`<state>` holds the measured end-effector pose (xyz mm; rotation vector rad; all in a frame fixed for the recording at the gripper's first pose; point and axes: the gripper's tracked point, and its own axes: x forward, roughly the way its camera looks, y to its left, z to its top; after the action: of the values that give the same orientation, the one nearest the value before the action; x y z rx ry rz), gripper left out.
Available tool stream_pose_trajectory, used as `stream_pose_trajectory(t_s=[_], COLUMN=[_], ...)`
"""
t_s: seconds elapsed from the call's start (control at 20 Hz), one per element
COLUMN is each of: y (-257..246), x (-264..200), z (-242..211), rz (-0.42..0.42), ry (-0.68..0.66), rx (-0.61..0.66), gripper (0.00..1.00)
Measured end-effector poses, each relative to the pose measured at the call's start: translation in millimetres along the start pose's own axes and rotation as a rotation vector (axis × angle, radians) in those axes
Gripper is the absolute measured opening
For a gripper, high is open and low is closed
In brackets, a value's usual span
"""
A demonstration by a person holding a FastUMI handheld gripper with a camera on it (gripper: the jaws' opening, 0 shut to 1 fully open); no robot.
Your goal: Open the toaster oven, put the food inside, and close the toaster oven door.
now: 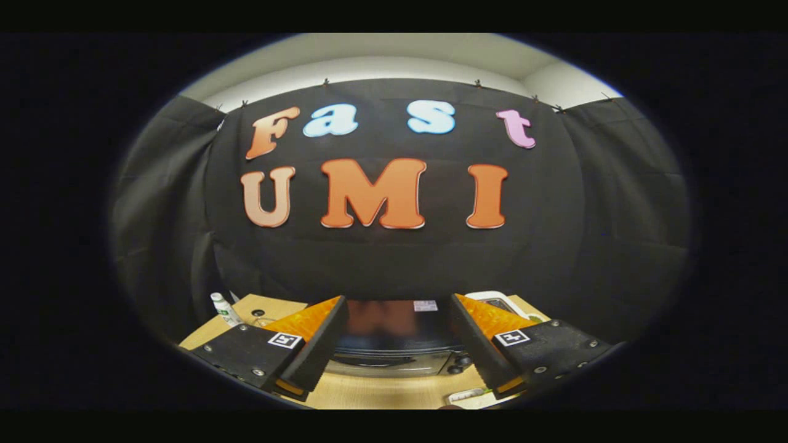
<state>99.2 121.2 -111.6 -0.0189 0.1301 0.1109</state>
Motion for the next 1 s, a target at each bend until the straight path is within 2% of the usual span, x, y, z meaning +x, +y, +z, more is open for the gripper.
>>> stream_pose_trajectory(t_s=[0.2,0.4,0.75,0.8,1.0], y=[17,23,34,35,37], x=[30,49,52,52,44], z=[-56,-89,-124,-119,-132], rz=[0.003,-0.006,-0.009,-0.017,-0.005], ry=[0.096,0.165,0.258,0.235,0.287], rx=[-0.021,-0.018,-0.061,-0.048,0.014], gripper=[0.98,0.98,0.99,0.98,0.98])
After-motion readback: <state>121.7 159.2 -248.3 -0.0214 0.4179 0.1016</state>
